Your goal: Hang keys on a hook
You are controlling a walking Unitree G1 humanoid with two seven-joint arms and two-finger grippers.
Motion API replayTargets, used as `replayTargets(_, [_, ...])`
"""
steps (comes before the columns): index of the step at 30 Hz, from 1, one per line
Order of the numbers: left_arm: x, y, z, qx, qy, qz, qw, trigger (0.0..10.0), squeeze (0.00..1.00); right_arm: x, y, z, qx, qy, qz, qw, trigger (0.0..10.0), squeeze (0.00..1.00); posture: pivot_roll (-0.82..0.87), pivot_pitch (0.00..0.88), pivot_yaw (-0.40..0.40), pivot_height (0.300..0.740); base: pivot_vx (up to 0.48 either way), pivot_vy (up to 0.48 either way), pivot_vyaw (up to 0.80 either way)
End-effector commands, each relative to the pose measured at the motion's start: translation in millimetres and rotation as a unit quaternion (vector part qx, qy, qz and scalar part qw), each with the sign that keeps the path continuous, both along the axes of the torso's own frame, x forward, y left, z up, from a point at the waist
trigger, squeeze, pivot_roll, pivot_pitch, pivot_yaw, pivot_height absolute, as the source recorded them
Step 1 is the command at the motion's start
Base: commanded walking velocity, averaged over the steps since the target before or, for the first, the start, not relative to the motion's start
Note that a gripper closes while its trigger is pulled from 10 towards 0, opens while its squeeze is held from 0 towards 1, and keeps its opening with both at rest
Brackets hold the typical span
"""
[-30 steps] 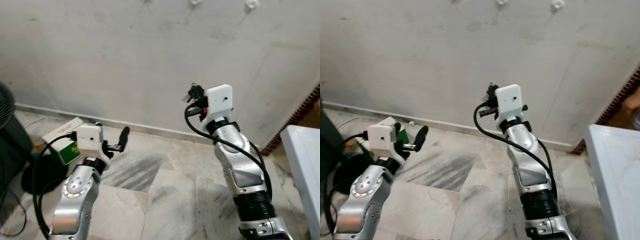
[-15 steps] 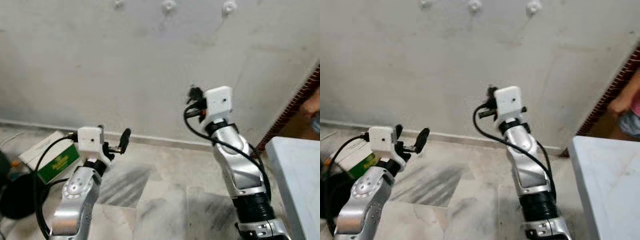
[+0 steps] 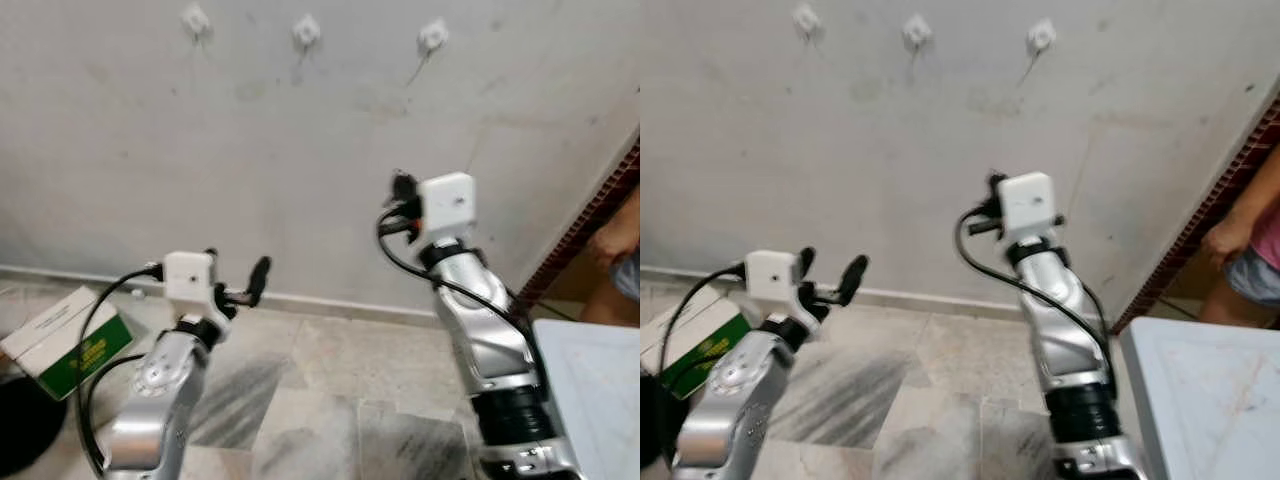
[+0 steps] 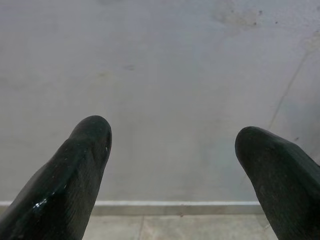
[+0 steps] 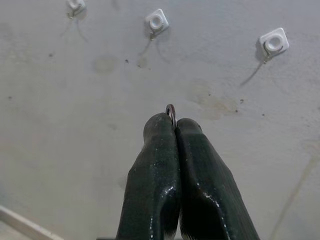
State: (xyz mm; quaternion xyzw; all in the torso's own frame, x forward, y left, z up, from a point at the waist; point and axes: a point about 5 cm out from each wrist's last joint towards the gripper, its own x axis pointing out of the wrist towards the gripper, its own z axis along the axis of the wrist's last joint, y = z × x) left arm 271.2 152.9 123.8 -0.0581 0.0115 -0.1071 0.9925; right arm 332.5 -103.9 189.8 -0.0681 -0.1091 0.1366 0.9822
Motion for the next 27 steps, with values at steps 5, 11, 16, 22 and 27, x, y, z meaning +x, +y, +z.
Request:
replayTargets(5, [-0.5, -7.1, 2.8, -0.005, -0.004, -0.01, 1.0, 10.0, 0.0, 1.5, -7.3, 6.9, -0.007, -0.014, -0.01, 1.0, 10.0, 0.0, 0.07, 0.078, -0.01, 0.74, 0.367, 0.0, 0.0])
replayTargets(11, [-1.4, -7.4, 2.4, -0.007, -0.003, -0.012, 1.0, 10.0, 0.0, 1.4, -6.5, 7.1, -0.009, -0.016, -0.01, 1.0, 10.0, 0.0, 0.07, 0.078, -0.01, 0.74, 0.371, 0.0, 0.0])
replayTargets(16, [-1.3, -8.0, 2.7, -0.007, -0.004, -0.013, 1.0, 10.0, 0.0, 1.4, -6.2, 7.0, -0.01, -0.016, -0.008, 1.0, 10.0, 0.0, 0.07, 0.078, -0.012, 0.74, 0.382, 0.0, 0.0])
replayTargets(22, [-1.3, -8.4, 3.3, -0.007, -0.005, -0.015, 1.0, 10.0, 0.0, 1.1, -6.4, 7.8, -0.012, -0.018, -0.007, 1.0, 10.0, 0.0, 0.07, 0.078, -0.012, 0.74, 0.387, 0.0, 0.0])
replayTargets(27, [-3.8, -7.0, 3.2, -0.006, -0.005, -0.014, 1.0, 10.0, 0.0, -2.5, -7.1, 5.1, -0.019, -0.018, -0.005, 1.0, 10.0, 0.0, 0.07, 0.071, -0.014, 0.74, 0.385, 0.0, 0.0])
